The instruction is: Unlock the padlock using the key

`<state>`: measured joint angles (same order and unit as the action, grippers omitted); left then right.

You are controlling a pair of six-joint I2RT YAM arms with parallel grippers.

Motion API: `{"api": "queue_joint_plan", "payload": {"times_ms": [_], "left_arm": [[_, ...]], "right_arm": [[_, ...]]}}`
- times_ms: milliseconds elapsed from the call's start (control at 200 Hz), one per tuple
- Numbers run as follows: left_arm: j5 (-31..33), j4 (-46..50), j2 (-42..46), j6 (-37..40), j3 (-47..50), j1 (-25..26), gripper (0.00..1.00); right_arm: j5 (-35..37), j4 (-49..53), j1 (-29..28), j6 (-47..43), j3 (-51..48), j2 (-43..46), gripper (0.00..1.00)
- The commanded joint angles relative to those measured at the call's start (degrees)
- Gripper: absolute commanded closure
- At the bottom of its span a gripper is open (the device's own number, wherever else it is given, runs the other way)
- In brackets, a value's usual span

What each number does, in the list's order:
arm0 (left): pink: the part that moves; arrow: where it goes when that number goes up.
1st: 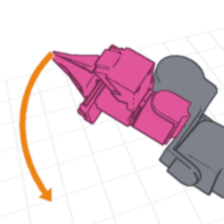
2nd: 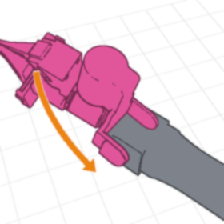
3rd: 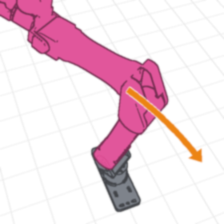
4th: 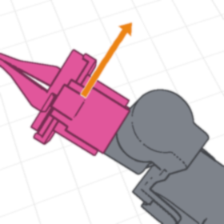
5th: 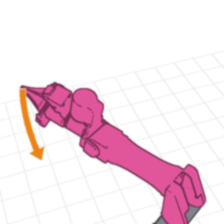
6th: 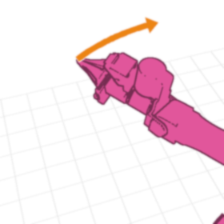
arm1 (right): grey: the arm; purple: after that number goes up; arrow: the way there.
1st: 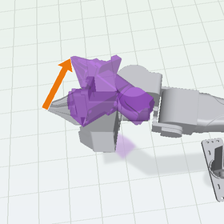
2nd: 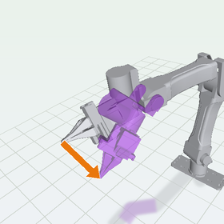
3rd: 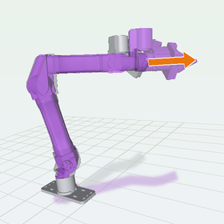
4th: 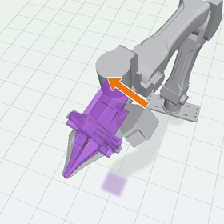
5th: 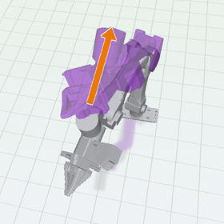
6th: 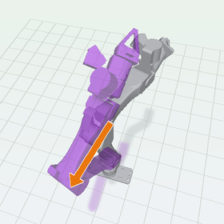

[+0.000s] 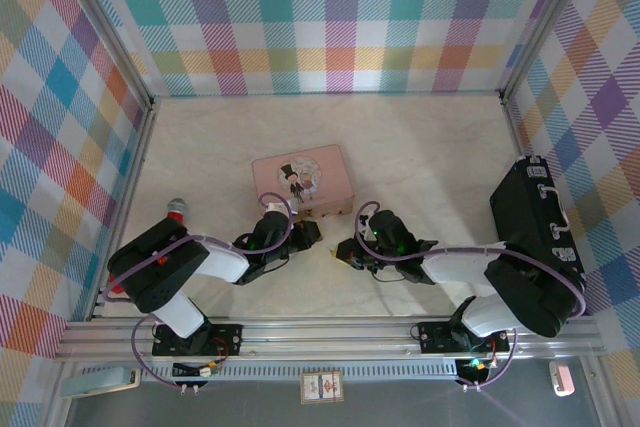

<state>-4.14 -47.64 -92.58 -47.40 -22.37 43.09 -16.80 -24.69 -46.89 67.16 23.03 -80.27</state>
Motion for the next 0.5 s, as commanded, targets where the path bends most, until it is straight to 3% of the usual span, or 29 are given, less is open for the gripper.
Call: {"api": "queue_joint_plan", "payload": {"times_ms": [0,245,495], "left_arm": [[-1.1,-11.0,-3.3,-5.5,-1.3,-0.2,1.0],[-2.7,-19.8,-9.3,-9.3,-0.8,-0.4,1.0],[-3.9,-24.0,-13.2,-12.1,-1.3,-0.8,1.0]], "right_arm": [[-0.2,-4.1,-0.4,2.2,0.7,-0.8,1.0],[0.6,-5.7,0.3,2.6,0.6,-2.7,1.0],[-2.5,-11.0,5.0,3.3,-0.5,-4.2,1.0]]}}
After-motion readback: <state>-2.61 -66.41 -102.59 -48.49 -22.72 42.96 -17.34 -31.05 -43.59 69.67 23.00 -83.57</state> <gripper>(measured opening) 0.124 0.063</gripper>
